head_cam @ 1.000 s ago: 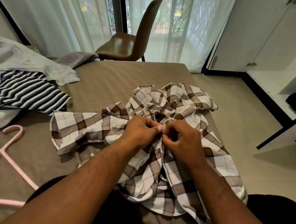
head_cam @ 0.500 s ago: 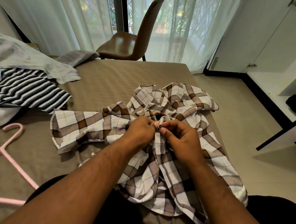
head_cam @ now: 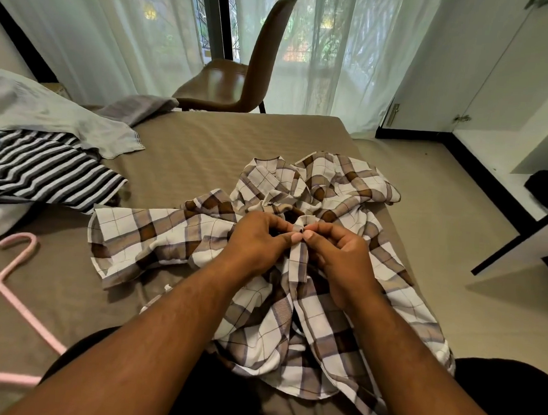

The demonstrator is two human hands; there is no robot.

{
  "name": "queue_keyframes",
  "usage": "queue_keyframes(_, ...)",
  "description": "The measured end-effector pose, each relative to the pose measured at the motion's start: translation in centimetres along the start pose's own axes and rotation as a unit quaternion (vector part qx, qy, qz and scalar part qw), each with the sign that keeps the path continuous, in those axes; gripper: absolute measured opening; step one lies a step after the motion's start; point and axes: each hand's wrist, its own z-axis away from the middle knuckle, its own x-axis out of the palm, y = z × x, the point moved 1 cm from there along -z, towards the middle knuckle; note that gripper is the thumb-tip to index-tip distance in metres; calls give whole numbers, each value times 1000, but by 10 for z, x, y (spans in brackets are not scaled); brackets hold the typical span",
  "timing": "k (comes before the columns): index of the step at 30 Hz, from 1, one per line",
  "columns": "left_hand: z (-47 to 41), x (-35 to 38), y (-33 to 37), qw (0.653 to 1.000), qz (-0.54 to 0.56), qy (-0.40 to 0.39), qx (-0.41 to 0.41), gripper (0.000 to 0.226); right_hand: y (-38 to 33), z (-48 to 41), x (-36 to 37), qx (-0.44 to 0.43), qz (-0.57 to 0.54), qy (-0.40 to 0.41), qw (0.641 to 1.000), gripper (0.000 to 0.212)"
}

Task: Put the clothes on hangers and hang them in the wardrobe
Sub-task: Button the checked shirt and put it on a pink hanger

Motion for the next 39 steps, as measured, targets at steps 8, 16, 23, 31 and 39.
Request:
queue_keyframes(8, -4, 0, 0, 996, -58, 43, 53, 10, -5, 0, -4, -34, 51, -6, 998, 11)
queue_keyframes(16, -11, 1, 0, 985, -73, 35, 154, 4, -10, -3, -2, 113, -155, -34, 981, 19)
queue_keyframes(23, -11, 5, 1, 980, -98, 78, 153, 4, -11, 2, -8, -18, 32, -29, 999, 26)
queue_keyframes(31, -9, -3, -3, 991, 120, -62, 3, 9, -14, -2, -7, 79, -84, -65, 991, 21)
queue_keyframes(39, -74, -93, -22, 981, -118, 150, -29, 34, -63, -79, -36, -25, 325, -42, 944, 14)
